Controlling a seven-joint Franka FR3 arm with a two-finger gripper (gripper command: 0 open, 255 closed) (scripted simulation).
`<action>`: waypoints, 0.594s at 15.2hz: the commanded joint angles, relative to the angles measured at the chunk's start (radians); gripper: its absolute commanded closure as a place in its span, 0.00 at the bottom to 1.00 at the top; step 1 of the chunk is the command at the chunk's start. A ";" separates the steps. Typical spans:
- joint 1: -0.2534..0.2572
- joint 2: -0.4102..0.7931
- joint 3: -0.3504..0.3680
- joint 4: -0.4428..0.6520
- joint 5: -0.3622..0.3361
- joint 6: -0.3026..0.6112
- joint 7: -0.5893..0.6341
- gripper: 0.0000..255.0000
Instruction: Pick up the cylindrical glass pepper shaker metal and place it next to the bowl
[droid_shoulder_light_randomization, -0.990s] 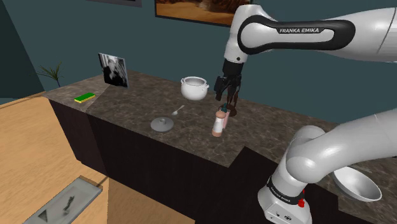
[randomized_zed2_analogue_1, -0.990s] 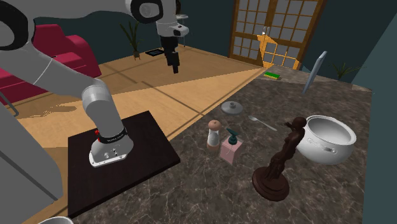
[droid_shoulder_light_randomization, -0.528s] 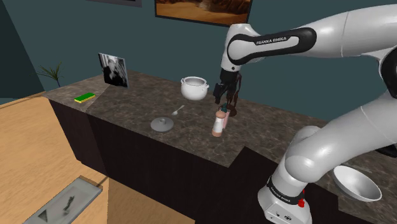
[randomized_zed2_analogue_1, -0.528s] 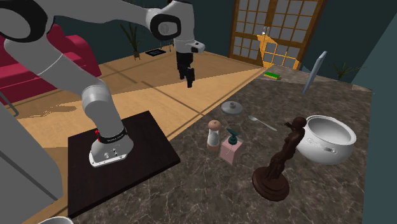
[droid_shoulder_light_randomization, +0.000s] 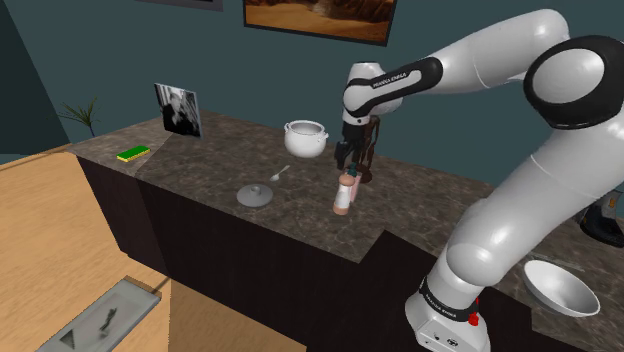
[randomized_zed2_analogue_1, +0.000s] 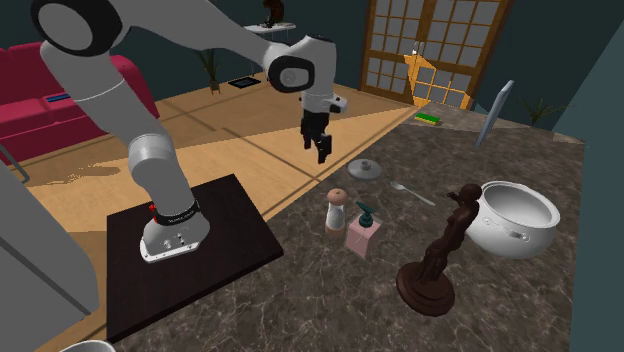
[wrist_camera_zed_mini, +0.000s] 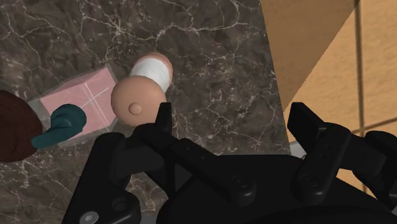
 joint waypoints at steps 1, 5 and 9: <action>-0.007 0.069 -0.022 0.032 0.006 0.027 -0.041 0.00; -0.025 0.218 -0.058 0.108 0.035 0.080 -0.127 0.00; -0.053 0.373 -0.078 0.203 0.076 0.117 -0.213 0.00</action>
